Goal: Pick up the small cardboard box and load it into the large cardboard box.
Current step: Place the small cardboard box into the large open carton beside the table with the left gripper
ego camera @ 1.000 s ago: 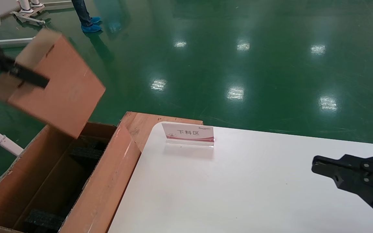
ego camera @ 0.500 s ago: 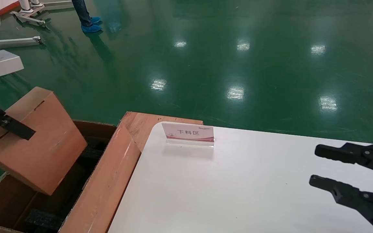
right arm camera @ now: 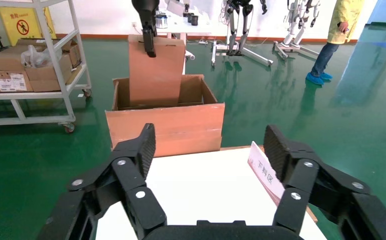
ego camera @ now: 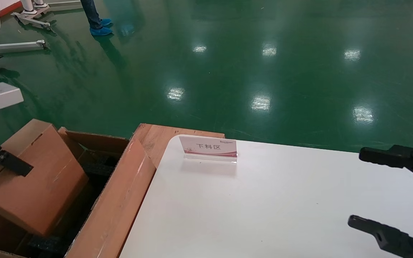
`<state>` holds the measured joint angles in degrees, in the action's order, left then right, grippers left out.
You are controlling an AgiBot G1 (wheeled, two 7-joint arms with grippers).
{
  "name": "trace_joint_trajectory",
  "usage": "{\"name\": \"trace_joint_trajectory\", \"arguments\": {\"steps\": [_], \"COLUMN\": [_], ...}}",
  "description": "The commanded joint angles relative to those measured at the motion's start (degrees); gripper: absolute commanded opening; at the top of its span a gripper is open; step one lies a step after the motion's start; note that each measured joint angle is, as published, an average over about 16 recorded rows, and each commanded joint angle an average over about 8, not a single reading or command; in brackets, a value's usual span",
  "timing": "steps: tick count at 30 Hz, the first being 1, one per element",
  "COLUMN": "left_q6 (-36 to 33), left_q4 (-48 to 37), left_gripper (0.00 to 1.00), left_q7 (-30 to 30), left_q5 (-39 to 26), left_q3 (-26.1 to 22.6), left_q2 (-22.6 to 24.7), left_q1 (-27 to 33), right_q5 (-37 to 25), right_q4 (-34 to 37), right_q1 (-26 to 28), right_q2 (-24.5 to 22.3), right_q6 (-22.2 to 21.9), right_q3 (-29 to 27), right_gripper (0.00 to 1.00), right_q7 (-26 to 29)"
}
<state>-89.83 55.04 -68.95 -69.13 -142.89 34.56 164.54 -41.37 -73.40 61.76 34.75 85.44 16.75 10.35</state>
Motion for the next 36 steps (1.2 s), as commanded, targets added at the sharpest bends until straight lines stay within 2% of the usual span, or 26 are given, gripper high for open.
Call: {"name": "trace_joint_trajectory", "arguments": {"steps": [1, 19, 29, 36], "left_q6": [0.17, 2.98, 7.62, 11.57], "left_q4": [0.13, 2.67, 3.61, 3.28], "left_gripper": [0.00, 0.00, 0.00, 0.00], "left_q7": [0.10, -1.60, -2.06, -2.35], "left_q5": [-0.11, -5.05, -7.05, -7.83], "left_q3": [-0.60, -2.03, -1.41, -1.40], "left_q2": [-0.41, -3.18, -5.87, -6.02], "left_q1": [-0.15, -1.42, -3.28, -6.41], "right_q5": [0.00, 0.05, 0.07, 0.08], "right_q4": [0.00, 0.00, 0.00, 0.00], "right_q1": [0.00, 0.01, 0.02, 0.03], "right_q2": [0.00, -0.03, -0.04, -0.05], "right_q6": [0.00, -0.03, -0.04, -0.05], "right_q3": [0.01, 0.07, 0.10, 0.12], "right_gripper": [1.00, 1.00, 1.00, 1.00], "right_q7": [0.00, -0.03, -0.05, -0.06]}}
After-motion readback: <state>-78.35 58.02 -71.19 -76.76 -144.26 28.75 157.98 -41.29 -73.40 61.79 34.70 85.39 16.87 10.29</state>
